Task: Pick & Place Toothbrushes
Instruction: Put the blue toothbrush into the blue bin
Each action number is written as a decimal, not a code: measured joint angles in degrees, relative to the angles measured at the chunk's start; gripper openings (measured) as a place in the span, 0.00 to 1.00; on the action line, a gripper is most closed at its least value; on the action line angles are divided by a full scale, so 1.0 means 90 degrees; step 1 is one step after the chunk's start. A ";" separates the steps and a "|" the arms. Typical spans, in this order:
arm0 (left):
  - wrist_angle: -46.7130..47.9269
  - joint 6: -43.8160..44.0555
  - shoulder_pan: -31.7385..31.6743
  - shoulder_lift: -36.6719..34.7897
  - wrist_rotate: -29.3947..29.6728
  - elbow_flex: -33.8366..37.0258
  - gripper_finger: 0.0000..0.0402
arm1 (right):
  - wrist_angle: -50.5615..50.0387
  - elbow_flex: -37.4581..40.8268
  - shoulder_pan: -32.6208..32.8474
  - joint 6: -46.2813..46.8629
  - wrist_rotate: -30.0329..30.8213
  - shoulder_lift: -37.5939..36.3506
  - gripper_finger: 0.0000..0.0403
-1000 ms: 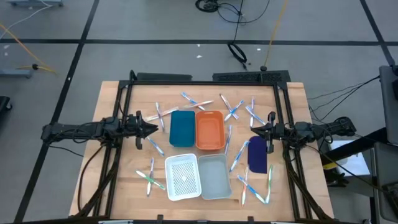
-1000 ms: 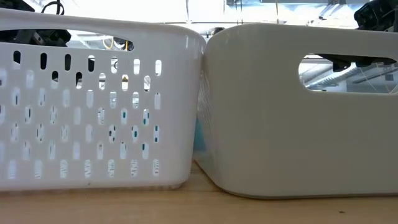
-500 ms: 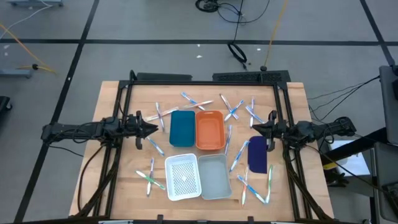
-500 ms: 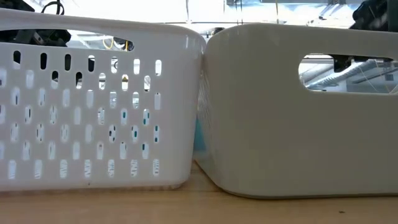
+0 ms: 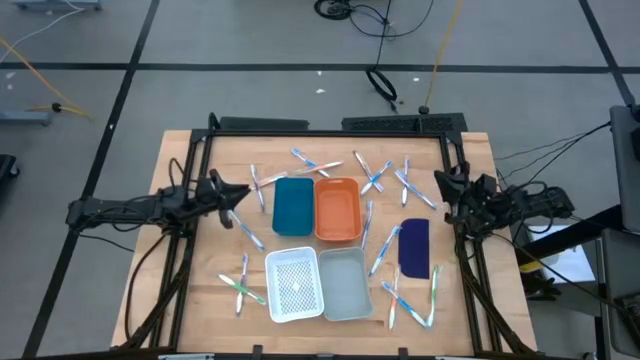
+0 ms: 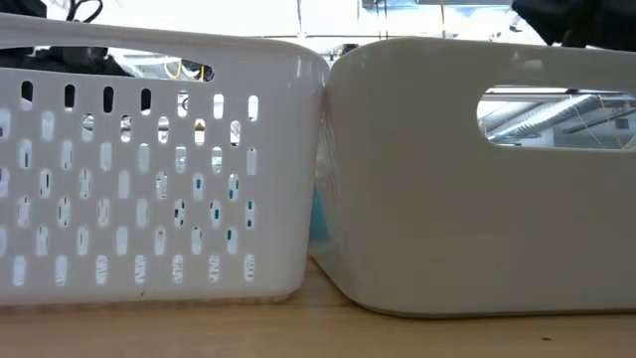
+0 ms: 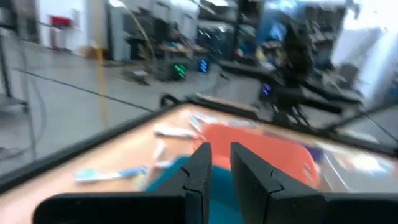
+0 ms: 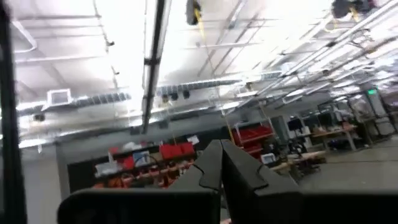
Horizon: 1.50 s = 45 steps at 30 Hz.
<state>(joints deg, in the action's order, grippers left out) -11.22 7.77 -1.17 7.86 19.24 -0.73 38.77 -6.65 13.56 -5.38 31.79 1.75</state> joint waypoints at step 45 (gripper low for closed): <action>-0.0426 -0.0837 0.0000 0.0000 0.0040 -0.0002 0.14 | -1.1538 -0.5559 -0.4763 0.2136 -0.2750 0.6425 0.28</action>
<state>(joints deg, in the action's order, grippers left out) -15.05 0.23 -1.17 7.86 19.60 -0.75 -65.07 -56.69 -29.31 13.84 7.04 59.58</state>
